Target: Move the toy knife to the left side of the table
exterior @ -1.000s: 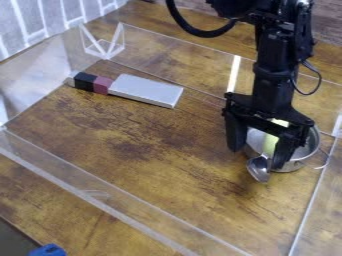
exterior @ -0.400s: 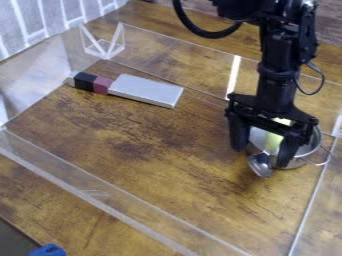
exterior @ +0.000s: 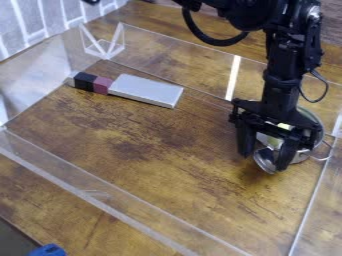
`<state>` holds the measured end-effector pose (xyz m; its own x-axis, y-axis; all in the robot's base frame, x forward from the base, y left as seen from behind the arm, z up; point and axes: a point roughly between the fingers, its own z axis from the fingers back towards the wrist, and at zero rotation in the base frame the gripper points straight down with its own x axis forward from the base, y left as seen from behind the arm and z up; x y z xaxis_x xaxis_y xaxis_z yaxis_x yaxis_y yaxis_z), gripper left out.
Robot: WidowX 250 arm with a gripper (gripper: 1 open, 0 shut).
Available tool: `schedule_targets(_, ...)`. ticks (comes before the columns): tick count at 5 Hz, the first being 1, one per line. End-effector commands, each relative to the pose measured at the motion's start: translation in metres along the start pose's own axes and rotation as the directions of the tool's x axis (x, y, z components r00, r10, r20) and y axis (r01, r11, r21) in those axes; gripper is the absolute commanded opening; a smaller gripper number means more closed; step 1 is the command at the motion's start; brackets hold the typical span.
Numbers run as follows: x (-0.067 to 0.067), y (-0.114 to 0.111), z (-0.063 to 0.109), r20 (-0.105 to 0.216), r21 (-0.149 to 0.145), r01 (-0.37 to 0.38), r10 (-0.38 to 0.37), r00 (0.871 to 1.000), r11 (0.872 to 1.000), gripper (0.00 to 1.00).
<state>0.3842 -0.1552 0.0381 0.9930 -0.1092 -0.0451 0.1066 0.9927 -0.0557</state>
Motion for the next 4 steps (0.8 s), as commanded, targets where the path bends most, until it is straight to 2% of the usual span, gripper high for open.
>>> schedule_targets(1, 0.011, -0.008, 0.021, 0.075, -0.014, 0.02, -0.018, 0.997, 1.0, 0.0)
schedule_targets(3, 0.002, -0.009, 0.043, 0.008, 0.041, -0.02, 0.02, 1.0, 0.999, 0.0)
schedule_targets(4, -0.003, -0.014, 0.052, -0.004, 0.078, -0.016, 0.017, 1.0, 0.997, 0.0)
